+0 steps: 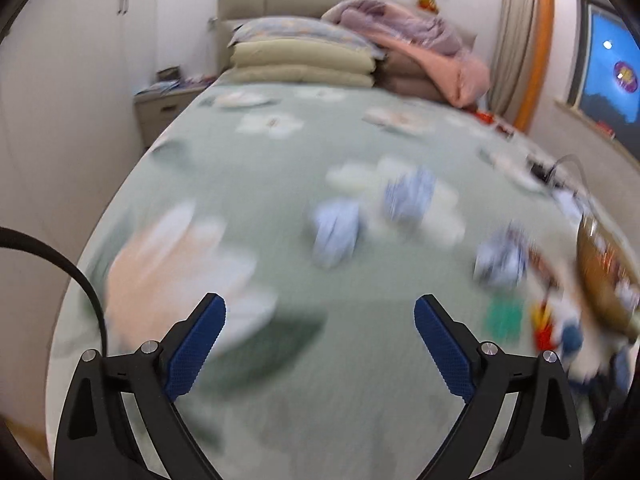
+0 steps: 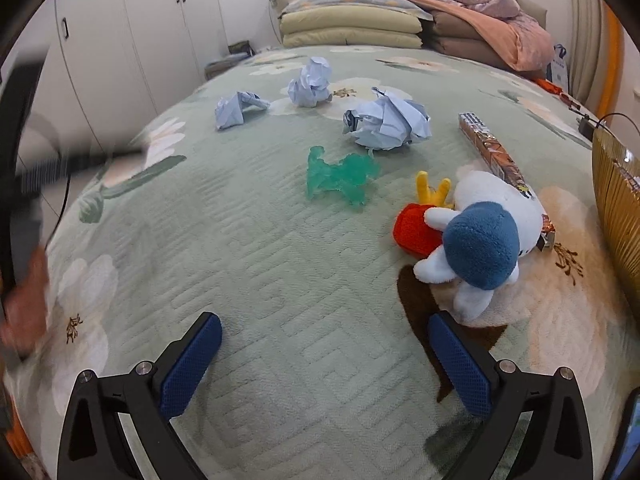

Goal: Organize objects

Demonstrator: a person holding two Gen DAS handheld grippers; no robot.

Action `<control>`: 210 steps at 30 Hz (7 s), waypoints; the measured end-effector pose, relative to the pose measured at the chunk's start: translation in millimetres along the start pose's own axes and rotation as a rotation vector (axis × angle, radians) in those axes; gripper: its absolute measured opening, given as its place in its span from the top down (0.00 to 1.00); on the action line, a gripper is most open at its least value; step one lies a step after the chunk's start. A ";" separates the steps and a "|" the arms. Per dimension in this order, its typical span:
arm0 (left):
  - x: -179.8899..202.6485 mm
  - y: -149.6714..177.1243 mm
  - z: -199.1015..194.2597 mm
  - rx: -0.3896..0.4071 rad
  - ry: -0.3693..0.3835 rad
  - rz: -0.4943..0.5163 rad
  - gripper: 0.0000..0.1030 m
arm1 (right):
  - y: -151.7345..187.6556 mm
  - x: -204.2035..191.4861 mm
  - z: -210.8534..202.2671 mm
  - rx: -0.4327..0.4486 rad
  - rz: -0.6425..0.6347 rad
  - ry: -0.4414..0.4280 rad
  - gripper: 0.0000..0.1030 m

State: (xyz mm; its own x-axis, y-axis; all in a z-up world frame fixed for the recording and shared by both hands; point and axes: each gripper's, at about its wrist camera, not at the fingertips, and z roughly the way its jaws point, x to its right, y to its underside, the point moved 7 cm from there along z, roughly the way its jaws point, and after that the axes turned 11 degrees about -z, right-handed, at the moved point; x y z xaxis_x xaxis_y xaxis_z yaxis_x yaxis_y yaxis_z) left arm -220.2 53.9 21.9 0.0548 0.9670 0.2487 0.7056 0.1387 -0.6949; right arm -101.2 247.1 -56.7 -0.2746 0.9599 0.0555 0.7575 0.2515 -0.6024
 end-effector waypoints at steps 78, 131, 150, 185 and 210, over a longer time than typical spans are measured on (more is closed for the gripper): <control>43.6 178.9 -164.2 -0.135 0.034 0.014 0.54 | 92.0 -12.2 -122.2 0.027 0.219 0.031 0.54; 58.9 108.1 -115.4 -0.190 -0.029 0.049 0.23 | 6.6 85.2 -164.1 0.064 0.235 0.148 0.25; -75.4 154.0 -71.3 -0.115 -0.275 -0.051 0.00 | 36.7 8.2 -23.5 -0.007 0.006 0.195 0.18; -74.7 154.8 -69.4 -0.091 -0.280 -0.045 0.00 | 35.9 14.6 -10.0 0.000 0.050 0.188 0.00; -74.1 155.4 -70.4 -0.091 -0.284 -0.049 0.00 | 37.1 16.8 -11.6 0.004 0.050 0.189 0.00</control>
State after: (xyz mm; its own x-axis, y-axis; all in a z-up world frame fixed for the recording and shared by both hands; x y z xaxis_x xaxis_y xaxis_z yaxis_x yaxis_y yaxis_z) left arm -64.9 -11.3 -57.0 -0.1713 0.9825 0.0728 0.7636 0.1791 -0.6203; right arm -70.9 274.0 -68.9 -0.1197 0.9775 0.1738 0.7650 0.2024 -0.6114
